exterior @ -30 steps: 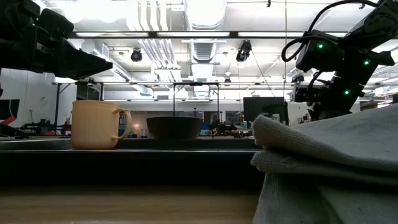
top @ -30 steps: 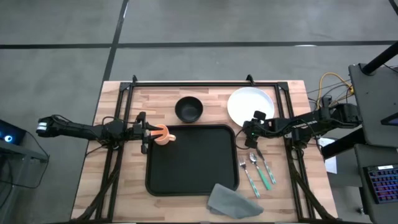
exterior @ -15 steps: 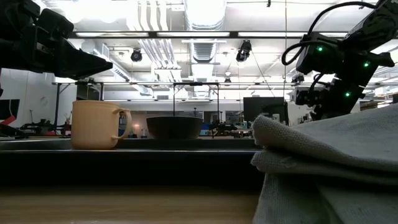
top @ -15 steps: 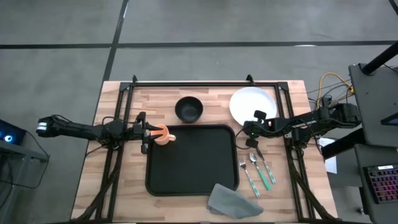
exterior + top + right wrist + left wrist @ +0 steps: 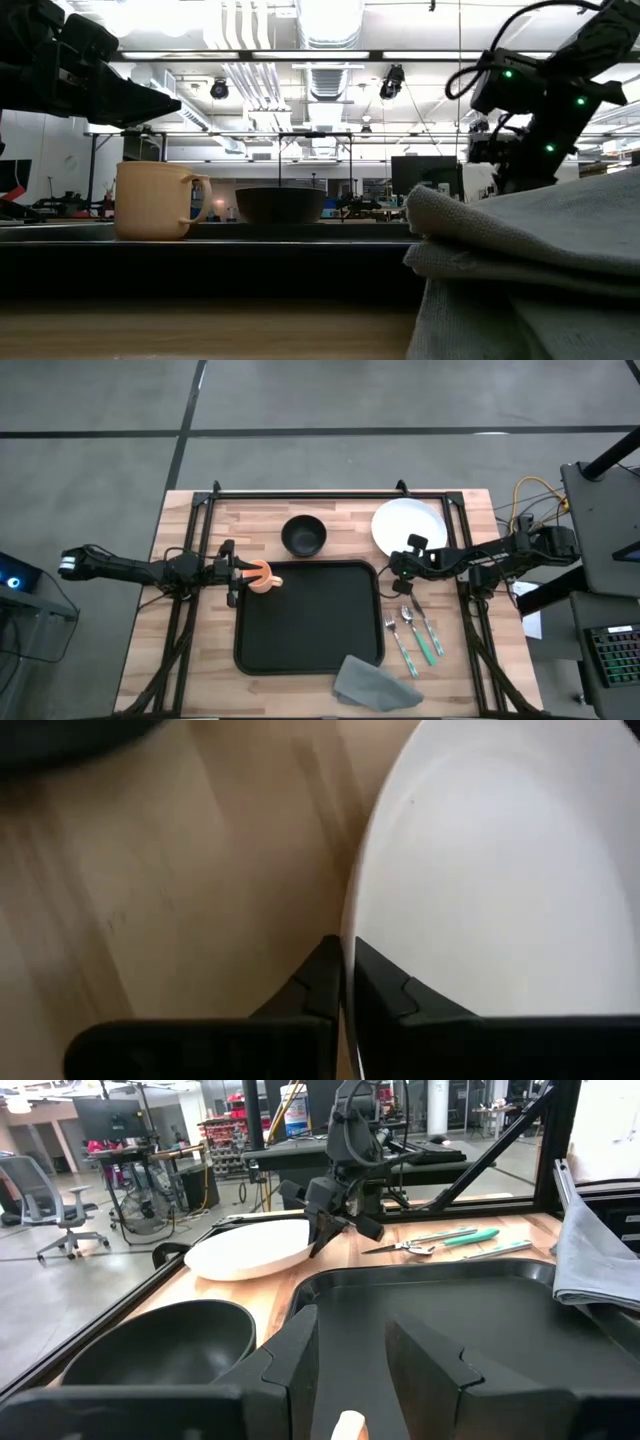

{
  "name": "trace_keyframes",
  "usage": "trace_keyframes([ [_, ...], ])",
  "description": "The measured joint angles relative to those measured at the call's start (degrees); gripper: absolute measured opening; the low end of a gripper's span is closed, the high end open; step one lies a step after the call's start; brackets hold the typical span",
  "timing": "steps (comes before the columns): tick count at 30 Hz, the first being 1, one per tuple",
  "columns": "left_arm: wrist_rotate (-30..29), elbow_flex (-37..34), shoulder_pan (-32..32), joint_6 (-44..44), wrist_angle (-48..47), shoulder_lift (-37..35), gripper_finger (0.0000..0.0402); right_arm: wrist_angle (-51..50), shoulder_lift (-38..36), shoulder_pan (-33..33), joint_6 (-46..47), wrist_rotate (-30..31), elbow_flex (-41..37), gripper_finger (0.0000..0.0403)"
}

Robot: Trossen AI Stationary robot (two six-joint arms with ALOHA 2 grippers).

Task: Set up tray
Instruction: Put the plate to the bottom of the mug on the serving tray

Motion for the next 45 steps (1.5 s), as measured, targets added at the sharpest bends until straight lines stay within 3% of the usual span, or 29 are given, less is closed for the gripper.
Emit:
trace_keyframes([
  [14, 0.0, 0.0, 0.0, 0.0, 0.0, 0.0, 0.0099, -1.4, 0.0, 0.4, -10.2, 1.5, 7.4, 0.0008],
  [22, 0.0, 0.0, 0.0, 0.0, 0.0, 0.0, 0.0099, -1.7, -0.1, 3.7, -16.2, 1.1, 8.5, 0.0008],
  [34, 0.0, 0.0, 0.0, 0.0, 0.0, 0.0, 0.0099, -1.6, -0.1, 6.7, -17.9, 0.3, 9.5, 0.0008],
  [45, 0.0, 0.0, 0.0, 0.0, 0.0, 0.0, 0.0099, -1.6, -0.1, 12.0, -23.7, -5.1, 9.9, 0.0009],
])
